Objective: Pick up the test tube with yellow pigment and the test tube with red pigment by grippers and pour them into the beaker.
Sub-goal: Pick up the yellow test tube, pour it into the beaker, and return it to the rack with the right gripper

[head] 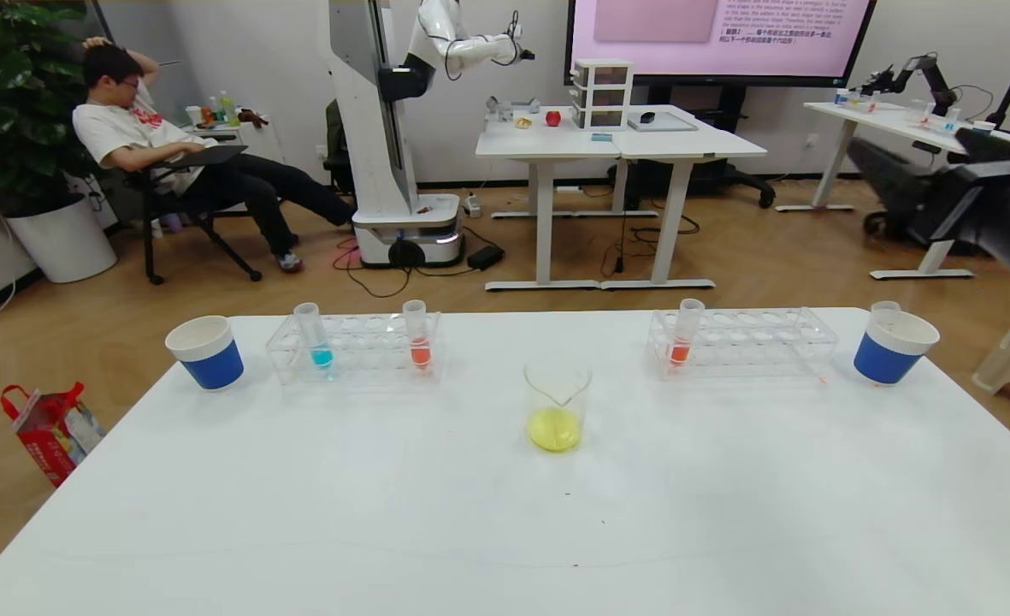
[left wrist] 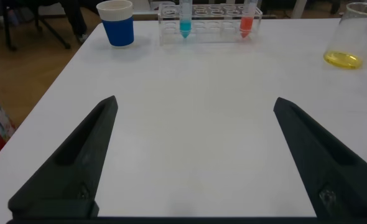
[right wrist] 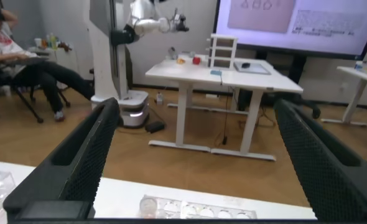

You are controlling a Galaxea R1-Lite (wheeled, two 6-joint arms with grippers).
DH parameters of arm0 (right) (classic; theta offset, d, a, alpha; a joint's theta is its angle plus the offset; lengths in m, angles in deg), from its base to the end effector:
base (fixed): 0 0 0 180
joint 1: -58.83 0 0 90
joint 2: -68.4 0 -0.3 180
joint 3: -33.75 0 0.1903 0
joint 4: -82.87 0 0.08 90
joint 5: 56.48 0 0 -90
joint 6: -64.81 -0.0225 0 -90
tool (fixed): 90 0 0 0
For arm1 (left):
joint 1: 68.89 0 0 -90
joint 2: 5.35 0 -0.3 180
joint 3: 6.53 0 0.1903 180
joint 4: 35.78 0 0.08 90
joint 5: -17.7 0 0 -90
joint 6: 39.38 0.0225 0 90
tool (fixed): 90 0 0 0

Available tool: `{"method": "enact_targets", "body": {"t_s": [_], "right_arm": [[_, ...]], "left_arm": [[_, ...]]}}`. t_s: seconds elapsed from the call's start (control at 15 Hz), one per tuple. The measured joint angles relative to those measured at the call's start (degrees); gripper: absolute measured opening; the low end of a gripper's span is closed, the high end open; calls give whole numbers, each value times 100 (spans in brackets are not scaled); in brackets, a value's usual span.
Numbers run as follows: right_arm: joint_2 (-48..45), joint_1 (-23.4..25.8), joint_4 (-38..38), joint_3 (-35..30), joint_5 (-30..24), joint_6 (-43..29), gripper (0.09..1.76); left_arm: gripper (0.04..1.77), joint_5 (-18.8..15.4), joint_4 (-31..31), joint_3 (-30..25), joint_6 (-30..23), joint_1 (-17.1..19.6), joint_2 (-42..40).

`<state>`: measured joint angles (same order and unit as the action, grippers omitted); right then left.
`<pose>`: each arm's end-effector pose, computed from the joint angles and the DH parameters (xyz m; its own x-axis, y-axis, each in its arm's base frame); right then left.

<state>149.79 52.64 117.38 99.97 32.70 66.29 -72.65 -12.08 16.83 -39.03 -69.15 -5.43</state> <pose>0.2341 0.0257 0.2808 0.9364 0.1160 0.3311 -0.1127 0.9932 -0.0291 -0.0229 0.0000 0.0748 0.9999 -0.0106 -0.0045 0.0107 0.9999 0.0061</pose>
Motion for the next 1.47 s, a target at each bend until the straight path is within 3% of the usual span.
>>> {"method": "enact_targets", "body": {"t_s": [0.73, 1.0, 1.2, 1.47], "right_arm": [[-4648, 831, -311, -2243, -85, 251, 174], [-6261, 764, -1980, -2662, -113, 430, 174], [-7433, 638, -3729, -2879, -111, 464, 174], [-8028, 584, -4342, -3944, 29, 677, 174]], "left_arm": [[175, 0, 2, 0, 2, 2, 0], [175, 0, 2, 0, 0, 0, 0], [175, 0, 2, 0, 5, 0, 0], [175, 0, 0, 0, 2, 0, 0]]}}
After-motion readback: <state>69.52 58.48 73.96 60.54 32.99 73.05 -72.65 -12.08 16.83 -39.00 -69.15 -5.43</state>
